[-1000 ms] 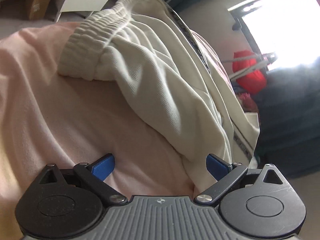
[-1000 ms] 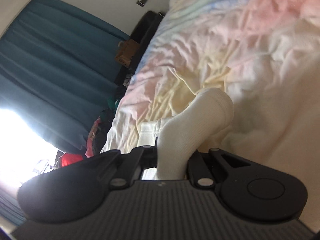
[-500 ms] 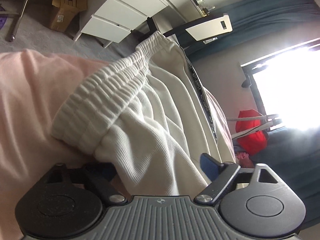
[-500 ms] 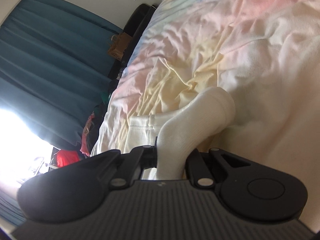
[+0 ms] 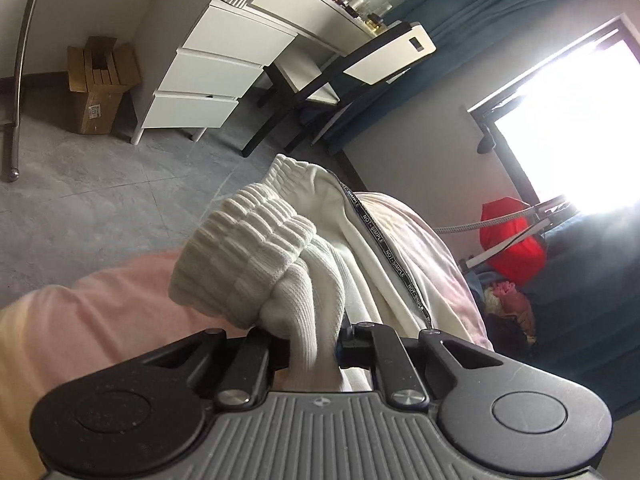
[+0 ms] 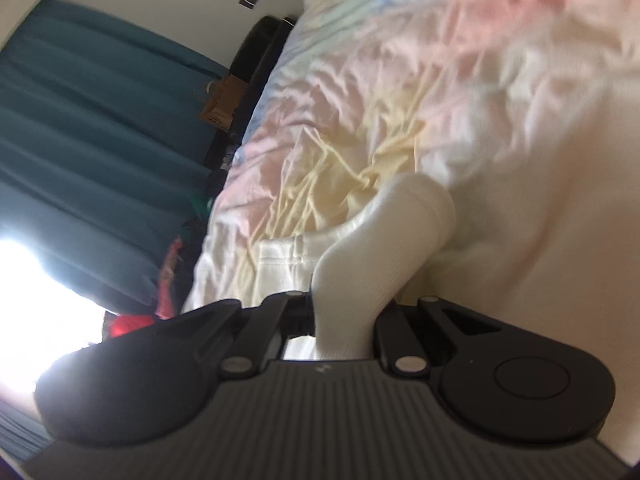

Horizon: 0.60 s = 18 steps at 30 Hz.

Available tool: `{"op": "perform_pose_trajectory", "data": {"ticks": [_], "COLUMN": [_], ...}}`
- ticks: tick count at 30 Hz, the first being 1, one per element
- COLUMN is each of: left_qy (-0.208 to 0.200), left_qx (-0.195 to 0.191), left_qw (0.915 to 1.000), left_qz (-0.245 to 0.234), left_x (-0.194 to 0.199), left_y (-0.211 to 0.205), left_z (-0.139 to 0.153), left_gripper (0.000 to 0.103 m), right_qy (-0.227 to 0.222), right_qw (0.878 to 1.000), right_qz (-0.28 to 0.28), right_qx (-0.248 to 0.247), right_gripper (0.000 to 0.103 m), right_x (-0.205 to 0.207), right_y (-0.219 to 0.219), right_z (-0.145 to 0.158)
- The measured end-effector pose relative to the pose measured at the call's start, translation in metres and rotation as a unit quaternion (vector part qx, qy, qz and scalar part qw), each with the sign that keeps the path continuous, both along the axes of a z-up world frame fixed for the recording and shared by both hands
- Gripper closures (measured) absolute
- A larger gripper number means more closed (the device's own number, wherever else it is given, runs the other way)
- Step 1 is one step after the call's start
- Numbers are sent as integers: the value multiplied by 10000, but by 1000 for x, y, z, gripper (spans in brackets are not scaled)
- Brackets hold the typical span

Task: Fold clothes

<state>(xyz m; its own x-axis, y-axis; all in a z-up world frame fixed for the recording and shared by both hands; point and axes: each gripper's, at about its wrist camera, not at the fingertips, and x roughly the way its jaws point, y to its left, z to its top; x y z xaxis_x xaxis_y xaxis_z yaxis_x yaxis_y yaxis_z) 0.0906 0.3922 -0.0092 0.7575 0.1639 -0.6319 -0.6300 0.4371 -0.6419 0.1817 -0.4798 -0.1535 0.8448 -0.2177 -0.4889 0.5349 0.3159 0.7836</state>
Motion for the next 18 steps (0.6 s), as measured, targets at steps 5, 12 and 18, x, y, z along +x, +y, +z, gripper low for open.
{"op": "perform_pose_trajectory", "data": {"ticks": [5,12,18], "left_qy": [672,958,962], "left_qx": [318,967,1523], "left_qw": [9968,9886,9772], "left_qz": [-296,-641,-1122], "left_x": [-9,-22,-29], "left_y": [6,-21,-46], "left_z": [-8,-44,-29], "left_gripper": [91,68,13], "right_qy": [782,963,1664], "right_qw": [9967,9940,9732], "right_qz": [-95,120,161], "right_qx": [-178,-509,-1580], "right_gripper": [97,94,37], "right_x": [-5,-5,-5], "right_y": [-4,-1,11], "right_z": [-21,-14,19]}}
